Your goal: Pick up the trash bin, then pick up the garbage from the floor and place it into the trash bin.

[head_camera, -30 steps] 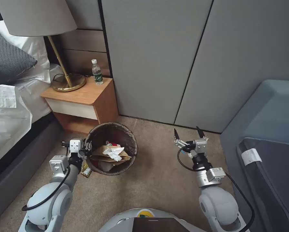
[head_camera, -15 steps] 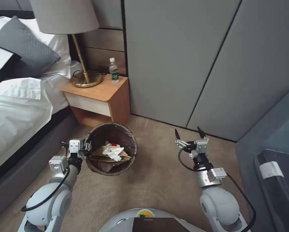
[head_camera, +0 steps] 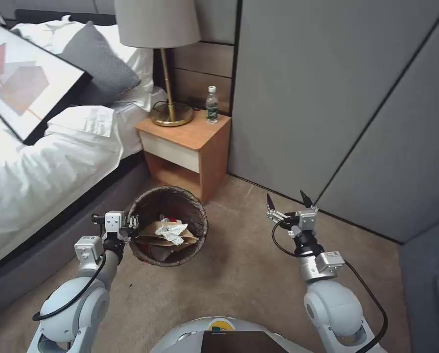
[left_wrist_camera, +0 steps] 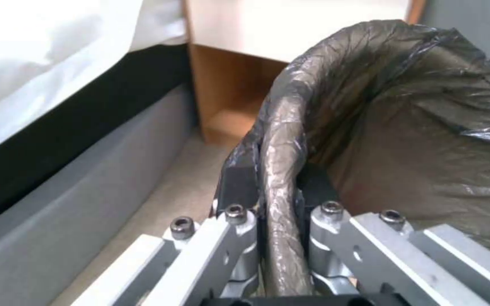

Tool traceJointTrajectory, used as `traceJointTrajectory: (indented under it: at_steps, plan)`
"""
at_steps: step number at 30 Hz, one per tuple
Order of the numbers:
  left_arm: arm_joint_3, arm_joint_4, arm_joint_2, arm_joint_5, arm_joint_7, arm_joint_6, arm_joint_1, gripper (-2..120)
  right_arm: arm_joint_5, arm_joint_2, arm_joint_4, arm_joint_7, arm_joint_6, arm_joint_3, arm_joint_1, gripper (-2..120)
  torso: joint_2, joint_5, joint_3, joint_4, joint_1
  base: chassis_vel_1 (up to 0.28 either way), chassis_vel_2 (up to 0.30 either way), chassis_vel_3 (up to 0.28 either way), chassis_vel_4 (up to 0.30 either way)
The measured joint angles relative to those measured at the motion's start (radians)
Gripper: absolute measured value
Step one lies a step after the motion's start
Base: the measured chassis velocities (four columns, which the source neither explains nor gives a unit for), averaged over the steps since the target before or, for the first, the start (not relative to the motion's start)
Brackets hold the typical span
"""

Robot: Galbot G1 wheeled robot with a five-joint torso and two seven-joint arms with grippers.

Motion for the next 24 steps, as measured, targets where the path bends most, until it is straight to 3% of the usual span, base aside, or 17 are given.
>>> traceJointTrajectory:
  at_steps: [24]
  plan:
    - [0.002, 0.009, -0.002, 0.004, 0.006, -0.008, 0.0, 5, 0.012, -0.005, -0.014, 0.009, -0.008, -0.002, 0.009, 100, 0.0, 0.0, 0.0, -0.0002, 0.0, 0.079, 0.078, 0.084, 0.078]
